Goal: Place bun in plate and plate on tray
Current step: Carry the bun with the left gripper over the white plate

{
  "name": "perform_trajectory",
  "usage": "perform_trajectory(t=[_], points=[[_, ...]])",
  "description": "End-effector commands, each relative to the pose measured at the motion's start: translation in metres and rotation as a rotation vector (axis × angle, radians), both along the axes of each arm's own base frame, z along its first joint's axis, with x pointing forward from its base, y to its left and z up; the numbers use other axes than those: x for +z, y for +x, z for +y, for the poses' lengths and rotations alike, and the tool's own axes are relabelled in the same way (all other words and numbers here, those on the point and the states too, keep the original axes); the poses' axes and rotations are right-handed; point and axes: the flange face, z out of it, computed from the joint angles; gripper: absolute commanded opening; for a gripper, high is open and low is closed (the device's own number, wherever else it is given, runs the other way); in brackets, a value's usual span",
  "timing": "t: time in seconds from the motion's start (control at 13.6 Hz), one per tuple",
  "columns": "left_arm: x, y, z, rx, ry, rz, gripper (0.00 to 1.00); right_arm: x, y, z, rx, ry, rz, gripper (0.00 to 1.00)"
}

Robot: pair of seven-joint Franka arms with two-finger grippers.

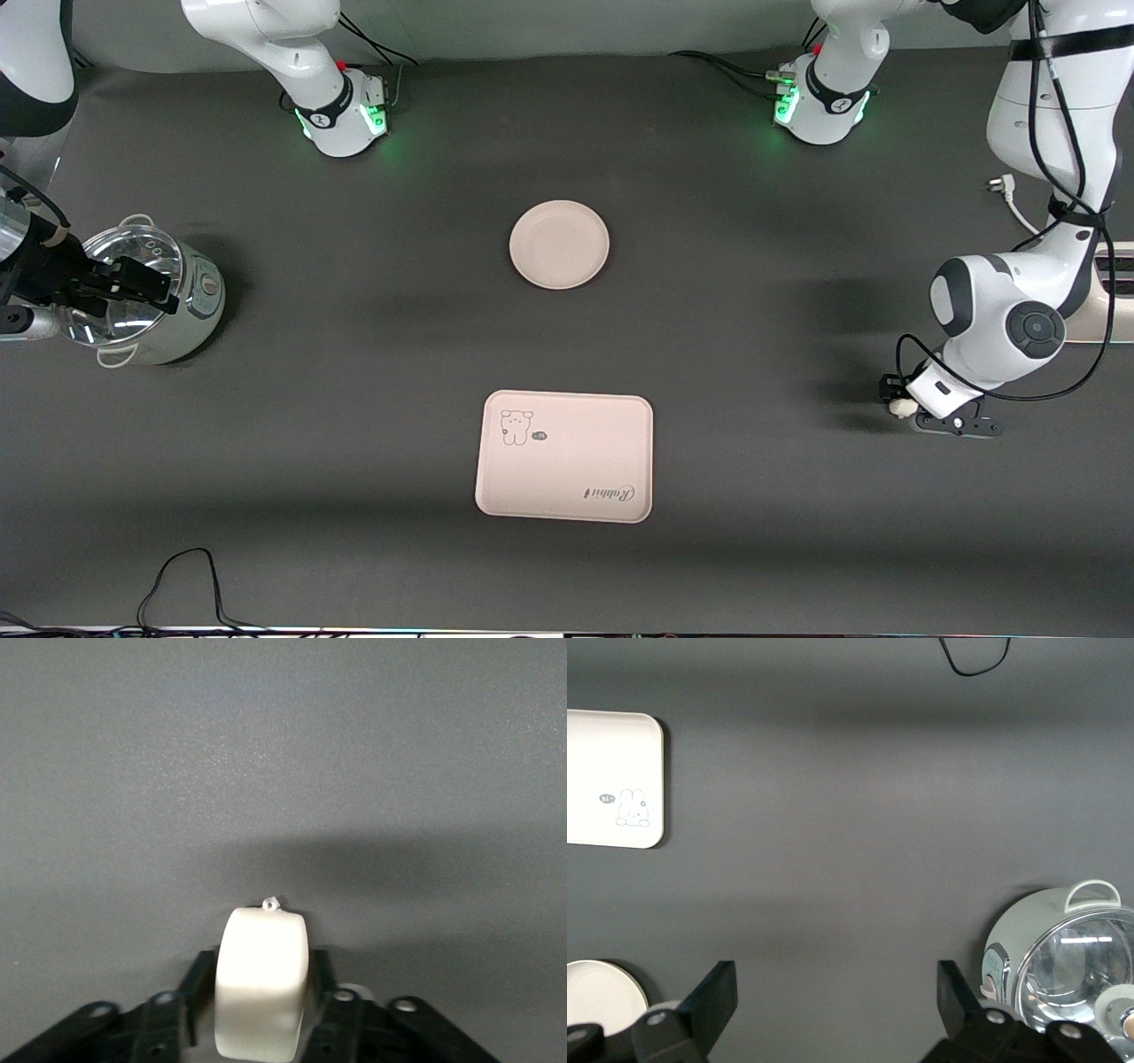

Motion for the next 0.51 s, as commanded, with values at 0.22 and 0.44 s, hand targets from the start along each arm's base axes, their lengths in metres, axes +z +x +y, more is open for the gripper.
perform_trajectory(t=[0.22, 0.44], points=[[0.046, 0.007, -0.007, 0.002, -0.017, -0.036, 0.18, -0.003, 0.001, -0.001, -0.002, 0.003, 0.014, 1.00], [0.117, 0.005, -0.047, -0.051, -0.038, -0.016, 0.17, -0.040, 0.013, 0.007, 0.006, 0.034, 0.079, 1.00]])
